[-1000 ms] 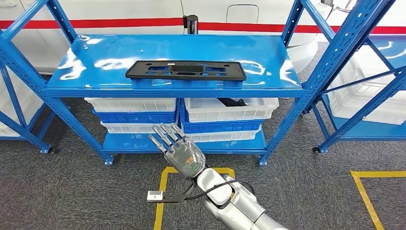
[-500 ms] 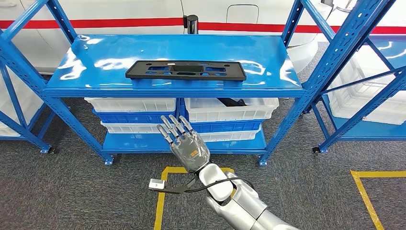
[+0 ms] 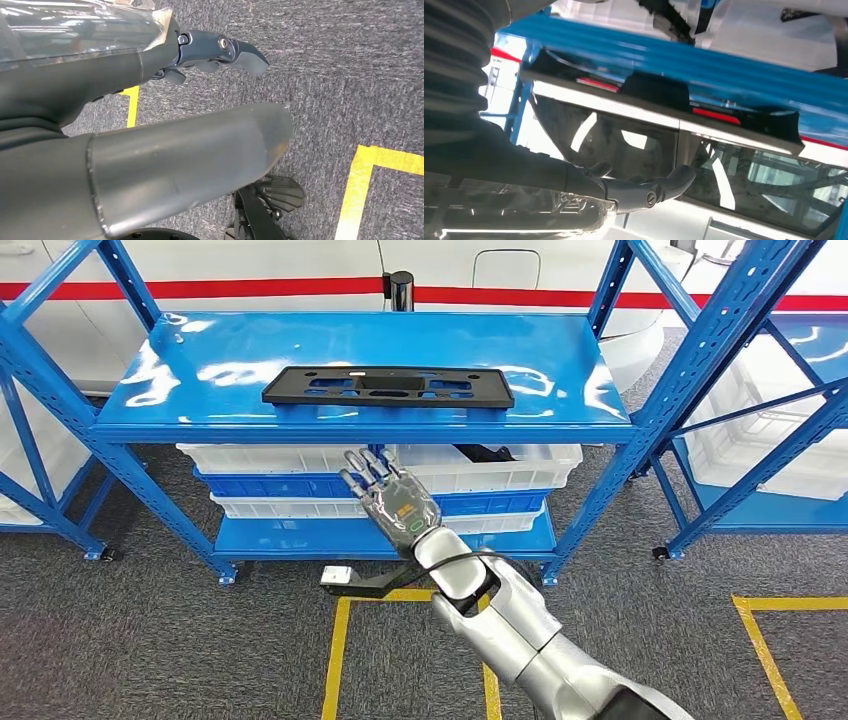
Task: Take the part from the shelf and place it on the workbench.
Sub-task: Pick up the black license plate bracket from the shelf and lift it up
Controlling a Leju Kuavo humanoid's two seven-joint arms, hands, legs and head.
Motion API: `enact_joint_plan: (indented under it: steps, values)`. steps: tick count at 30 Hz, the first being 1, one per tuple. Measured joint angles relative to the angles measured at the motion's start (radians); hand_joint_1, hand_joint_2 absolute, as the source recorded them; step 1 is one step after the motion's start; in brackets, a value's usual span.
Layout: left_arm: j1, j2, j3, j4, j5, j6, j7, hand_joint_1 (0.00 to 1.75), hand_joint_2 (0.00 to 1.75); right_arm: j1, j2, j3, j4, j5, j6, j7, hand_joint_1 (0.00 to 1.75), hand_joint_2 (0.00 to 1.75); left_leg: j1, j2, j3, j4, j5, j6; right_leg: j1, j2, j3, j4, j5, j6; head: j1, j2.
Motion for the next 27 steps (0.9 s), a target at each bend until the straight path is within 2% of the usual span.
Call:
enact_joint_plan:
  steps: [7, 27]
  values:
    - [0.0, 0.0, 0.0, 0.0, -0.004, -0.003, 0.002, 0.0, 0.0, -0.063, 0.004, 0.009, 0.008, -0.047, 0.018, -0.017, 0.0, 1.75, 0.0, 0.0, 0.0, 0.0, 0.0, 0.0, 0.0, 0.0, 0.0, 0.0, 0.0, 0.0, 0.0, 0.0]
    - [-0.001, 0.0, 0.001, 0.0, -0.011, 0.001, 0.001, 0.0, 0.0, -0.08, 0.003, 0.036, 0.033, -0.056, -0.007, -0.007, 0.0, 1.75, 0.0, 0.0, -0.001, 0.0, 0.0, 0.0, 0.0, 0.0, 0.0, 0.0, 0.0, 0.0, 0.0, 0.0]
